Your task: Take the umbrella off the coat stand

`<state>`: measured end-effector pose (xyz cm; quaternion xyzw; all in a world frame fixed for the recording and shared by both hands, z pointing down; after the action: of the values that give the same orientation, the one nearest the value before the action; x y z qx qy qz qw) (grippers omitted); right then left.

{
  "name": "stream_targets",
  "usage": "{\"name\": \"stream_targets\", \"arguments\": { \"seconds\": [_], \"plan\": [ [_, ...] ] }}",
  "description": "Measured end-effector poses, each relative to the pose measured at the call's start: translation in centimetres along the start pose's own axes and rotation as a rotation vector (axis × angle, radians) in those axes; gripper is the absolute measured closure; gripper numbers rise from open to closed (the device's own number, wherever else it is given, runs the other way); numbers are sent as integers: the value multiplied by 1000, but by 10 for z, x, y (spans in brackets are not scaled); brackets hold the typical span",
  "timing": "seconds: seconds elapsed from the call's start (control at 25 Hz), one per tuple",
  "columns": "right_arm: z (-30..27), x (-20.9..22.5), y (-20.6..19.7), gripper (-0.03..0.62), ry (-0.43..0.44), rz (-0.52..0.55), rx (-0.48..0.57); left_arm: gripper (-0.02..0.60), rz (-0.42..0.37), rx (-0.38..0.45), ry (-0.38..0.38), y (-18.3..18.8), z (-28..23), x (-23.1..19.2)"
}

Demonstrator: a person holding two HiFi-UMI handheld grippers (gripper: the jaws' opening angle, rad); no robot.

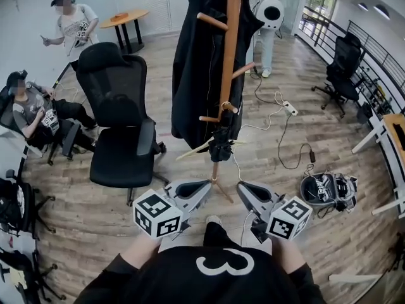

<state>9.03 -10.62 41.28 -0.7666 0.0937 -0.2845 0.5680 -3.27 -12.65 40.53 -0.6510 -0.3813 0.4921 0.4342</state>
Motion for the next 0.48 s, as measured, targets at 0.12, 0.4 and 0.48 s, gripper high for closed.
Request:
{"name": "stream_targets", "arguments": {
  "seconds": [0.12, 0.4, 0.48],
  "plan": [
    [-16, 6, 12, 568, 25, 11, 7, 566, -7, 6, 17, 11, -3, -14],
    [-50, 31, 31, 568, 58, 11, 2, 566, 5, 20, 50, 32, -16, -50],
    [-58, 39, 37, 568, 63, 13, 5, 566, 7, 19, 54, 37, -21, -60]
  ]
}}
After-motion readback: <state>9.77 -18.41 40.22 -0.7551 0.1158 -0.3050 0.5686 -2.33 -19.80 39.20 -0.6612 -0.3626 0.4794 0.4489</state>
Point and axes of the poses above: the fingertips, and each gripper's own axes: z backward along the fingers, x to its right, y out of its top, the point moved 3 cm from there along z, backward along the fingers, and after that the axes turned 11 degrees about -y, right-handed, at the moved point
